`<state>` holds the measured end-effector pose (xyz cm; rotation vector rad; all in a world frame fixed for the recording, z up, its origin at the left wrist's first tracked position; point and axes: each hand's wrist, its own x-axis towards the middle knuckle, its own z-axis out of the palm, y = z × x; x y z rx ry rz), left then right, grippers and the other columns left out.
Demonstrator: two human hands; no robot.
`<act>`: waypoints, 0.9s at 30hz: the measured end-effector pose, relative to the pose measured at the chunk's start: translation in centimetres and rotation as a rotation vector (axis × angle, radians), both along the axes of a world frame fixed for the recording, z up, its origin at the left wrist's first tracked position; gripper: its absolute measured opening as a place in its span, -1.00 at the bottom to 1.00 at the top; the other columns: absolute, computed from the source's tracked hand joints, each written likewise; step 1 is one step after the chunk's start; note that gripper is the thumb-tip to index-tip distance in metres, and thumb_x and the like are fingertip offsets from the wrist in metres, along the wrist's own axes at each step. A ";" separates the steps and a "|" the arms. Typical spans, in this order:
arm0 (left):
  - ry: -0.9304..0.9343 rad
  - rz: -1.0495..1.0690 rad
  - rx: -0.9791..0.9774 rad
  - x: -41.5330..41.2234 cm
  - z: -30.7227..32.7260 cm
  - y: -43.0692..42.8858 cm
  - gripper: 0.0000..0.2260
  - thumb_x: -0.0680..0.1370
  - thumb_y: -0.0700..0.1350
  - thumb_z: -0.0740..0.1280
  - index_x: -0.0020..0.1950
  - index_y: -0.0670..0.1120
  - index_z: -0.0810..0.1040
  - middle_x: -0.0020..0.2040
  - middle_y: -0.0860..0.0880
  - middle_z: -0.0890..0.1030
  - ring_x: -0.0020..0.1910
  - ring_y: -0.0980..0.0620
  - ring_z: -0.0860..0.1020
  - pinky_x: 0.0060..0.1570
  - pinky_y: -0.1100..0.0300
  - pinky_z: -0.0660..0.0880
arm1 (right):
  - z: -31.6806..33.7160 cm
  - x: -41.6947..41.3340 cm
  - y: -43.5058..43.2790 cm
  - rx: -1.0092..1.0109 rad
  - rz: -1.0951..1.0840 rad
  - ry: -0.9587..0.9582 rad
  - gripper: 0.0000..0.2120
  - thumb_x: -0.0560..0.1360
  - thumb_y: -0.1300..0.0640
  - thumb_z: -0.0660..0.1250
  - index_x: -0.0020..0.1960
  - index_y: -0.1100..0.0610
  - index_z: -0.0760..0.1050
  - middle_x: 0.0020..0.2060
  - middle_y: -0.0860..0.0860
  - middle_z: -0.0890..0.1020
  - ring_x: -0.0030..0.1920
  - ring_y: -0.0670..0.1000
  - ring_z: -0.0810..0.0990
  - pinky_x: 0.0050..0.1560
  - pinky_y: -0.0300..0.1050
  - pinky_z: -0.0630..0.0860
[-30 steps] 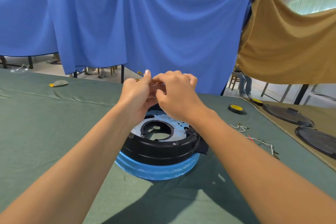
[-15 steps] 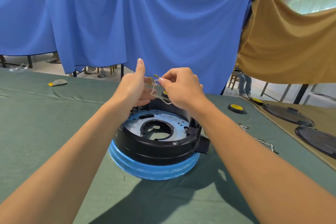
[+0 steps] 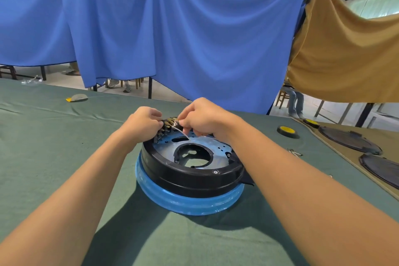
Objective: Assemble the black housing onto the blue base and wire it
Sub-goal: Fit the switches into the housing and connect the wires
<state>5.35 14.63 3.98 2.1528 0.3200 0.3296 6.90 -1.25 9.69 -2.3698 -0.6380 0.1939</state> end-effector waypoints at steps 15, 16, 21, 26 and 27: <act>-0.057 0.081 0.146 -0.7 1.2 -1.1 -0.76 0.49 0.00 0.48 -0.01 -0.16 0.71 -0.11 -0.13 0.66 -0.06 -0.07 0.56 -0.07 0.09 0.50 | -3.3 1.2 -0.6 -0.040 -0.056 0.268 -0.79 0.51 0.30 0.22 0.11 0.29 0.53 -0.27 0.11 0.61 -0.40 -0.02 0.37 -0.44 -0.23 0.44; -0.052 0.084 0.144 -0.6 1.0 -1.2 -0.75 0.50 0.00 0.47 0.01 -0.16 0.71 -0.11 -0.13 0.66 -0.09 -0.05 0.54 -0.12 0.11 0.48 | -3.3 1.2 -0.5 -0.039 -0.049 0.269 -0.80 0.53 0.26 0.23 0.10 0.27 0.54 -0.27 0.11 0.60 -0.41 -0.02 0.36 -0.44 -0.24 0.44; -0.027 0.089 0.126 -0.3 0.9 -0.8 -0.75 0.47 0.00 0.50 -0.04 -0.19 0.71 -0.08 -0.15 0.65 -0.05 -0.09 0.56 -0.06 0.07 0.53 | -2.9 0.7 0.1 -0.100 0.015 0.296 -0.88 0.57 0.24 0.31 0.01 0.26 0.59 -0.32 0.09 0.59 -0.42 -0.05 0.38 -0.49 -0.28 0.40; -0.035 0.087 0.122 -0.1 0.4 -0.9 -0.73 0.46 0.04 0.49 -0.09 -0.17 0.67 -0.14 -0.13 0.62 -0.09 -0.09 0.54 -0.16 0.11 0.45 | 0.6 1.2 -0.2 -0.162 0.002 0.170 -0.87 0.56 0.24 0.32 0.00 0.30 0.58 -0.51 0.05 0.58 -0.53 -0.07 0.35 -0.59 -0.29 0.23; -0.040 0.086 0.117 0.0 0.3 -1.0 -0.73 0.47 0.05 0.48 -0.11 -0.18 0.67 -0.16 -0.13 0.62 -0.12 -0.08 0.54 -0.18 0.12 0.44 | 1.2 1.3 -0.4 -0.174 -0.006 0.135 -0.86 0.57 0.23 0.31 -0.01 0.30 0.58 -0.52 0.04 0.57 -0.52 -0.06 0.34 -0.60 -0.29 0.21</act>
